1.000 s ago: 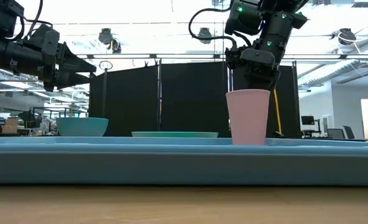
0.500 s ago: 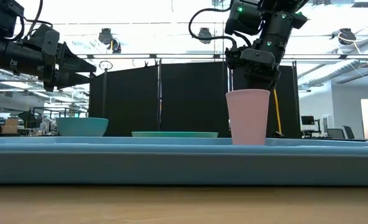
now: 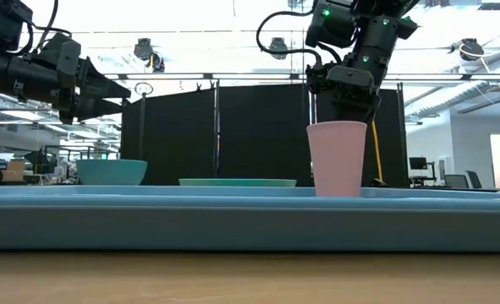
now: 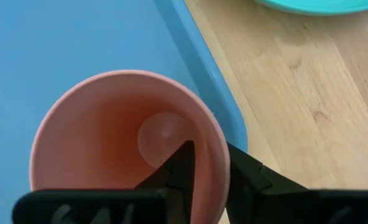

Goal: Set up tray
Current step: Put the pink cup on the blue serving tray

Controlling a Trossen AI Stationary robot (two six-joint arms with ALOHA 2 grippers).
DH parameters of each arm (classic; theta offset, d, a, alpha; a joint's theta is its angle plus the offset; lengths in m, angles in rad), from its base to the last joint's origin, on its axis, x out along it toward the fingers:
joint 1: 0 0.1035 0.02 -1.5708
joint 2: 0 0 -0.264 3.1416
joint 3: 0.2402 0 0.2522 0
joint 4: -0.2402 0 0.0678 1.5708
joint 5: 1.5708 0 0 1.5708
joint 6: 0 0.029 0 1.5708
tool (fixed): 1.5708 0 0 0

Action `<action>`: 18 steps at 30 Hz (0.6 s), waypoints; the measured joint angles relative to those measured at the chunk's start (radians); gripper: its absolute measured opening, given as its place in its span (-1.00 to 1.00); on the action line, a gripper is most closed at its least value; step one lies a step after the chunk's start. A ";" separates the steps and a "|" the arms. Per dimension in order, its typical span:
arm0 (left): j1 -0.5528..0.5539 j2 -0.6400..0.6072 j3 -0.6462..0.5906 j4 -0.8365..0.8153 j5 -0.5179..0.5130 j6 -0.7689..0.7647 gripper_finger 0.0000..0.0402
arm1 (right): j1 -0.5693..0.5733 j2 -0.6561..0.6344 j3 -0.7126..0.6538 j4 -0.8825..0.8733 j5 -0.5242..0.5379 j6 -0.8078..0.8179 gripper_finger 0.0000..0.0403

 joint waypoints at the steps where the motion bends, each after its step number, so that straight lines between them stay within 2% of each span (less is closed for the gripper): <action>1: 0.000 0.000 0.000 0.000 0.000 0.000 0.54 | 0.000 0.000 0.000 0.000 0.000 0.000 -0.71; 18: 0.000 0.000 0.000 -0.005 0.002 0.000 0.55 | -0.004 -0.065 0.002 0.015 0.002 0.000 -0.71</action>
